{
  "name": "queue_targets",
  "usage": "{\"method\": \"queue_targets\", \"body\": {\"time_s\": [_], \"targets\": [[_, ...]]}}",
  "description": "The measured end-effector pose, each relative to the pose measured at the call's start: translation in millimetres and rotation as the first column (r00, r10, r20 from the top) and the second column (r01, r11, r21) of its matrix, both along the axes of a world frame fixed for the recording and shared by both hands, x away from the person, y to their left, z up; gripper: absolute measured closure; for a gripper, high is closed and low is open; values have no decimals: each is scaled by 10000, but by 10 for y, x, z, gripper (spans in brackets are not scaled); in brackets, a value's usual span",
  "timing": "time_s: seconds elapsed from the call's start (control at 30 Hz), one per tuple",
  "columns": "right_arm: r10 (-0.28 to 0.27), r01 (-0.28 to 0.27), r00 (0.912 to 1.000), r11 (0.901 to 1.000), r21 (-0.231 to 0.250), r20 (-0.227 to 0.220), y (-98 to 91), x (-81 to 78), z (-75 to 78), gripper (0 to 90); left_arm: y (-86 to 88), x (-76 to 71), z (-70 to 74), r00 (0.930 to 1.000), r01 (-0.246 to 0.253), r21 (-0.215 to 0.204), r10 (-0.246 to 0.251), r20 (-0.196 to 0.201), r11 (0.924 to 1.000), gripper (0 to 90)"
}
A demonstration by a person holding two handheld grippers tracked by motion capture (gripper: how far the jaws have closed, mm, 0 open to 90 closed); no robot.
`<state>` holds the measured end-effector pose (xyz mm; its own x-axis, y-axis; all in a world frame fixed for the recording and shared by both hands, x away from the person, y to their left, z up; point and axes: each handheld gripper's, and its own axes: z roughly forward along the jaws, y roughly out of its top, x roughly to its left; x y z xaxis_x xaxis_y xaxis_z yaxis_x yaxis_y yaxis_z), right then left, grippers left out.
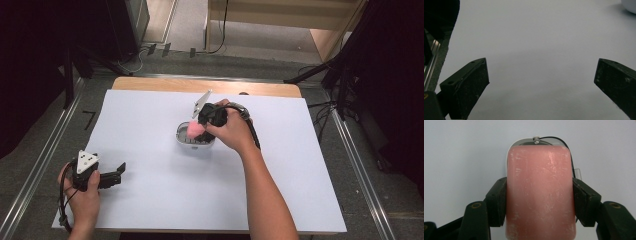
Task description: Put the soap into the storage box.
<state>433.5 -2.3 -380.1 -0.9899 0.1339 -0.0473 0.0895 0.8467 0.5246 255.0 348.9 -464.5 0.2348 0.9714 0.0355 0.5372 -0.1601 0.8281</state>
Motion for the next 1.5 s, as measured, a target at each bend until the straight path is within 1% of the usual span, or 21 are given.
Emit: {"method": "queue_targets", "body": {"time_s": [0.2, 0.3, 0.33, 0.37, 0.43, 0.57, 0.6, 0.63, 0.9, 0.97, 1.03, 1.13, 1.17, 1.2, 1.23, 1.27, 1.37, 1.4, 1.43, 1.47, 1.5], "targets": [[97, -96, 9999, 9999, -132, 66, 75, 47, -48, 388, 4, 0, 1, 10000, 18, -26, -18, -15, 10000, 1], [104, -104, 9999, 9999, -28, 42, 95, 76, -67, 388, 4, 3, -1, 10000, -1, -60, 1, -13, 10000, 1], [133, -134, 9999, 9999, -86, -58, 101, 82, -73, 388, 5, 2, 0, 10000, 5, -53, -5, -12, 10000, 1], [143, -143, 9999, 9998, -125, 38, 108, 93, -81, 388, 5, 2, 0, 10000, 14, -54, -14, -12, 10000, 1], [135, -136, 9999, 9998, -161, -66, 119, 101, -100, 388, 6, 1, 1, 10000, 17, -58, -17, -11, 10000, 1], [213, -213, 9998, 9996, -203, -13, 143, 118, -137, 388, 5, -1, 2, 10000, -16, -62, 16, -17, 10000, 1], [216, -214, 9997, 9995, -229, 80, 149, 120, -141, 388, 5, -2, 2, 10000, -13, -68, 13, -15, 10000, 1], [279, -277, 9996, 9995, -165, 83, 163, 123, -150, 388, 8, -2, 2, 10000, -16, -89, 16, -7, 10000, 1], [255, -253, 9997, 9989, -397, 48, 172, 130, -197, 388, 6, -3, 3, 10000, -16, -81, 16, -5, 10000, 1], [258, -256, 9997, 9988, -408, 45, 171, 133, -200, 388, 5, -4, 4, 10000, -10, -47, 9, -21, 10000, 1], [265, -260, 9996, 9990, -358, 139, 171, 144, -194, 388, 6, -2, 2, 10000, -9, -79, 8, -8, 10000, 1], [262, -261, 9996, 9990, -356, 43, 169, 142, -201, 388, 8, -1, 2, 10000, -7, -93, 7, -9, 10000, 1], [414, -413, 9991, 9987, -313, 16, 165, 139, -211, 386, 8, -1, 2, 10000, -4, -95, 4, -8, 10000, 1], [380, -378, 9992, 9992, -147, 138, 156, 132, -204, 385, 8, -1, 2, 10000, -8, -98, 8, -6, 10000, 1], [380, -378, 9992, 9992, -147, 138, 156, 132, -204, 385, 8, -1, 2, 10000, -4, -97, 4, -8, 10000, 1], [218, -222, 9996, 9995, 231, 161, 127, 125, -159, 354, 8, -1, 2, 10000, -2, -99, 2, -5, 10000, 1], [84, -90, 9998, 9993, 375, 169, 102, 117, -115, 349, 7, -2, 3, 10000, -4, -91, 3, -12, 10000, 1], [33, -45, 9997, 9989, 475, 256, 92, 115, -105, 346, 8, -2, 3, 10000, 0, -98, 0, -7, 10000, 1], [-82, 72, 9997, 9989, 469, 209, 74, 107, -89, 322, 9, -1, 1, 10000, 9, -109, -9, 3, 9999, 1], [-87, 64, 9993, 9982, 604, 377, 55, 115, -84, 321, 9, -2, 3, 10000, 2, -104, -2, -2, 9999, 1], [-152, 136, 9996, 9976, 673, 237, 31, 107, -79, 319, 9, 0, 1, 10000, 8, -110, -8, 1, 9999, 1]]}}
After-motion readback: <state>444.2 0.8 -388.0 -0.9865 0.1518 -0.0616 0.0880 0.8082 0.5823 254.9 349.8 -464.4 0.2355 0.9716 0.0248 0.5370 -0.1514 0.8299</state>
